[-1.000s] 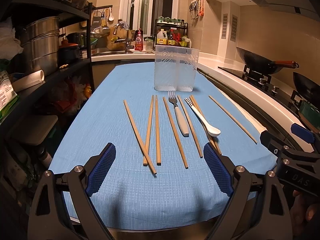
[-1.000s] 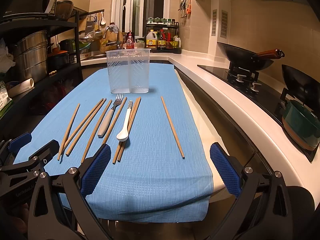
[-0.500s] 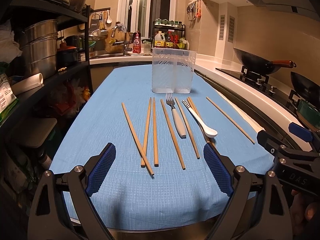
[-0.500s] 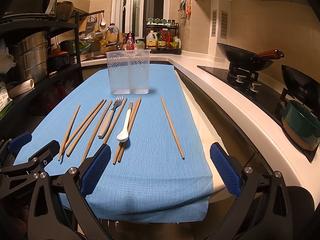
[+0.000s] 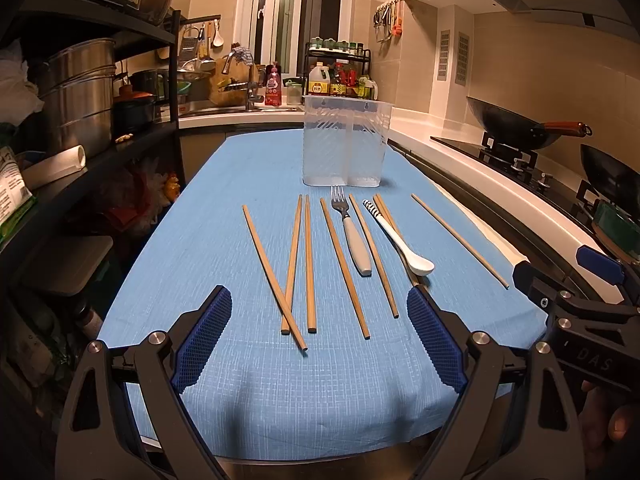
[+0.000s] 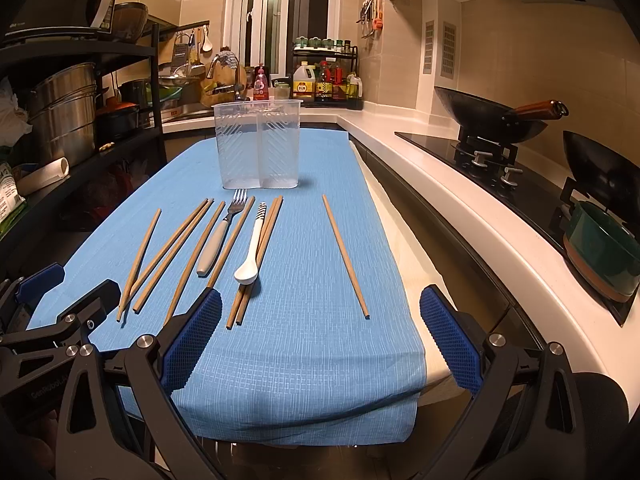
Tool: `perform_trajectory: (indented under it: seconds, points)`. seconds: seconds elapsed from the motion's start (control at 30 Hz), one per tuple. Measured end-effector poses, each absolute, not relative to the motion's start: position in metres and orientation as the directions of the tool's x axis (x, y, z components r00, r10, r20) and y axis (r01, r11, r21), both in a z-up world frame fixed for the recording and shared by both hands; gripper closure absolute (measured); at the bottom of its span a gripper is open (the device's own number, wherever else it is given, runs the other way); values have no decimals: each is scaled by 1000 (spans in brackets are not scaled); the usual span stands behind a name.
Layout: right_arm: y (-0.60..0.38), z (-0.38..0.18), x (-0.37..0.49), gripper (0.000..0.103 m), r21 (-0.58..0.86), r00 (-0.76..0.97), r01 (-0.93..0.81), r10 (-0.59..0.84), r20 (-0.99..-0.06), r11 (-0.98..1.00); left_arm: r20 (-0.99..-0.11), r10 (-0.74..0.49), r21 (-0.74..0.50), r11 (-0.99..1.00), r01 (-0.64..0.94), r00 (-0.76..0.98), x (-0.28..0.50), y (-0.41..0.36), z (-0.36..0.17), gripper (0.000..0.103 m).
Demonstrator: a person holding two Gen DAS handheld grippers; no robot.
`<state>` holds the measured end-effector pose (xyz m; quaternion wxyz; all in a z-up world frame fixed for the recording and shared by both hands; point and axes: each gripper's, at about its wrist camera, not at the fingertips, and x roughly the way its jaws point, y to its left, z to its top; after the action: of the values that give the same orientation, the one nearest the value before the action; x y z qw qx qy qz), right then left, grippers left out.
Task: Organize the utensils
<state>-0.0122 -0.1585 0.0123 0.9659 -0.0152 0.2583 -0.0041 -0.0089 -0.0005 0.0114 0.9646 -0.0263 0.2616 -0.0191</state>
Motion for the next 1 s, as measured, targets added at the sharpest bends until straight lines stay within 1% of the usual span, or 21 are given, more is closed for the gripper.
perform_trajectory:
  seconds: [0.87,0.9,0.97,1.0]
  points:
    - [-158,12,-13,6,-33,867,-1,-15,-498,999,-504,-52,-62,998,24,862,-9,-1,11,16]
    - [-158,12,-13,6,-32,867,0,-16,-498,999,-505,-53,-62,998,24,862,-9,-1,11,17]
    - [-158,12,-12,6,-30,867,0,-15,-498,1000,-507,-55,-64,998,26,860,-9,-2,10,21]
    - [-158,12,-12,6,-26,866,1,-14,-500,1000,-510,-56,-65,998,26,858,-8,-2,9,25]
